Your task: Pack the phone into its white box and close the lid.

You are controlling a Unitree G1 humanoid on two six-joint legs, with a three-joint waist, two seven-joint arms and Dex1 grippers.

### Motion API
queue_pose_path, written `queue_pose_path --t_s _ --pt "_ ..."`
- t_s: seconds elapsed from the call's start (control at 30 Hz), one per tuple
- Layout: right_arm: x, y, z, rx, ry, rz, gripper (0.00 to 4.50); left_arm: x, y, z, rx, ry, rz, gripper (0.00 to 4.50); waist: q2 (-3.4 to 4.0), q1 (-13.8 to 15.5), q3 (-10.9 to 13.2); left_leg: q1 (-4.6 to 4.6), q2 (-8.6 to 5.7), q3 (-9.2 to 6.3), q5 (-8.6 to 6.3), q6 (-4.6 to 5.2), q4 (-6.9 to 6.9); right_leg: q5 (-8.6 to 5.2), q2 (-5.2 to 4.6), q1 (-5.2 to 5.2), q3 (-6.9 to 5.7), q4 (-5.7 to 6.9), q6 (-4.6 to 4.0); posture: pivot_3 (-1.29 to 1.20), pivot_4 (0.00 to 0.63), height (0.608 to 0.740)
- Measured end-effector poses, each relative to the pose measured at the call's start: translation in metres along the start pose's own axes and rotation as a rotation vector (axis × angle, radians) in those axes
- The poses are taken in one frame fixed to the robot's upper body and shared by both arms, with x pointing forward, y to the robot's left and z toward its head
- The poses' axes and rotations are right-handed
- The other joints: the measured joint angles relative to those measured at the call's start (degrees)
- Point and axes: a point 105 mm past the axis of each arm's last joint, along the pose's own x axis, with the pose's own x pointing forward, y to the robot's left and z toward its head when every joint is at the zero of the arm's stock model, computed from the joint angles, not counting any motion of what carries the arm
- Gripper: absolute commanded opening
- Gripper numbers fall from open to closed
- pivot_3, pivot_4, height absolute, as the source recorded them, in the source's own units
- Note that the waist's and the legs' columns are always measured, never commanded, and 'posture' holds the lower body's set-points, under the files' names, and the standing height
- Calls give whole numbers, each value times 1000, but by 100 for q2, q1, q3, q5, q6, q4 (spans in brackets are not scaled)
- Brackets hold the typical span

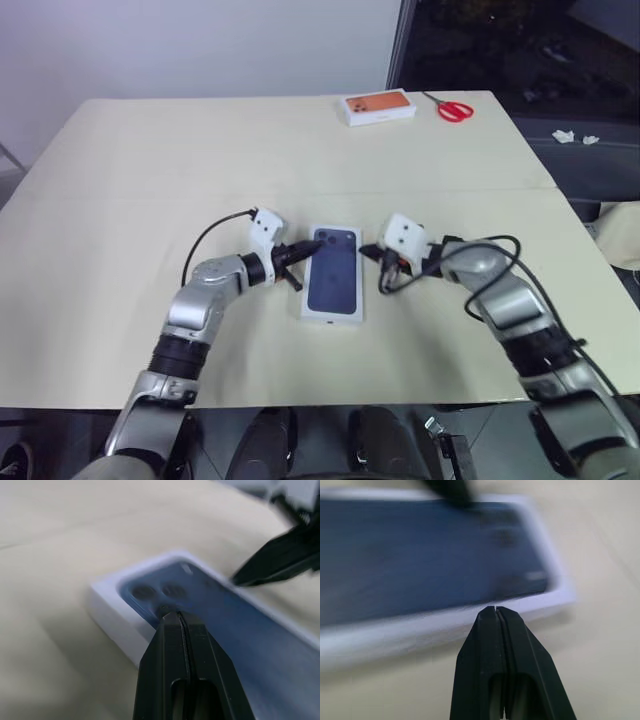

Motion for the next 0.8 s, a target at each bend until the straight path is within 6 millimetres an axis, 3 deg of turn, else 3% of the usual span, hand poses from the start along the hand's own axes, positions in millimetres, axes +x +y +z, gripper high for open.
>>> queue_pose_path --t_s 0.1,0.3,0.43,0.63,0.8 --pt "1 11 -3 71 -5 54 42 -9 -13 -7 -43 35 -86 0 29 -20 -9 23 2 8 -6 8 -4 0 -7 21 6 -6 0 0 150 740" --pt "-15 25 16 123 -63 190 42 -28 -25 -13 -67 56 -145 0 27 -2 -7 -2 4 4 -7 9 -8 0 -8 -4 5 -12 0 0 150 740" --pt "-18 16 25 100 -91 173 42 -36 -24 -14 -70 59 -137 0 28 1 -6 -2 5 3 -7 8 -8 0 -9 -6 4 -11 0 0 150 740" --pt "-24 -18 40 72 -135 55 42 -29 -18 -5 -103 -26 -78 0 24 48 -4 -55 4 -4 -6 8 11 3 -12 -46 -7 -10 0 0 150 740" --pt "-15 -8 37 111 -162 84 42 -21 -18 4 -125 -84 -61 0 21 42 -2 -76 0 -3 -5 7 15 5 -13 -66 -6 -8 3 0 150 740"
